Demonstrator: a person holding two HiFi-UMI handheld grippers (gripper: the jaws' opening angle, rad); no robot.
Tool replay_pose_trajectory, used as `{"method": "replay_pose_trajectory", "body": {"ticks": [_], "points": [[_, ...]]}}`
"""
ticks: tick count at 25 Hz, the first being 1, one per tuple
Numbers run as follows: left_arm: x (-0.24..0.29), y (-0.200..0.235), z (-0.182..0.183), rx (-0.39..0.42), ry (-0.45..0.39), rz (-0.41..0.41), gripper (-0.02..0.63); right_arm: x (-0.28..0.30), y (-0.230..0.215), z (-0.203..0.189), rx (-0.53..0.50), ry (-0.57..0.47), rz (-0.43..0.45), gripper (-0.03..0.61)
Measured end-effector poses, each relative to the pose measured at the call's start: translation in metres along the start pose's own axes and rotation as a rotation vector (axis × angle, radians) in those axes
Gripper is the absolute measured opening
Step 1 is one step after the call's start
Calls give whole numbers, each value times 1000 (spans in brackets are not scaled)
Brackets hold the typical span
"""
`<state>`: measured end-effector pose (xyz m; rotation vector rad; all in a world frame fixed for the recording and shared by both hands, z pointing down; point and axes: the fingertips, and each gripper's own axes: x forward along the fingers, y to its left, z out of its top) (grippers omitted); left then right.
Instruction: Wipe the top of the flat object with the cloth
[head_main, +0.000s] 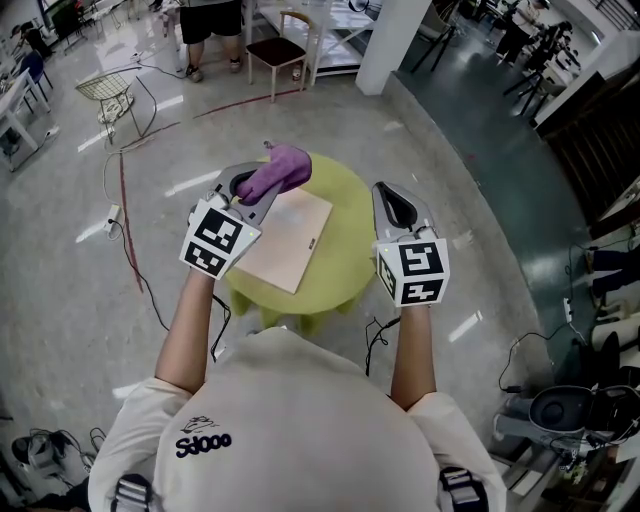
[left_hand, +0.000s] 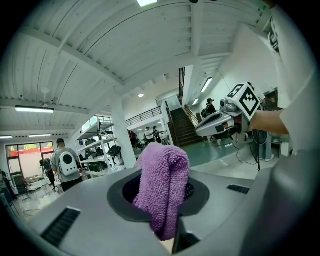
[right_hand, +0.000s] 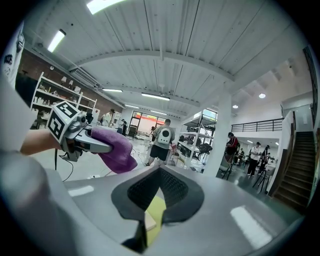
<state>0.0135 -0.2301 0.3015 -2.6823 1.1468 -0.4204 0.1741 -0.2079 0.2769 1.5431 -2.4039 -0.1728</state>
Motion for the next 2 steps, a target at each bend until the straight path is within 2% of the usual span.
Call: {"method": "replay_pose_trajectory", "body": {"ticks": [2], "points": [[1,1,-1,0,0,-2,66,2,1,-1,-1,0,1,9]]}}
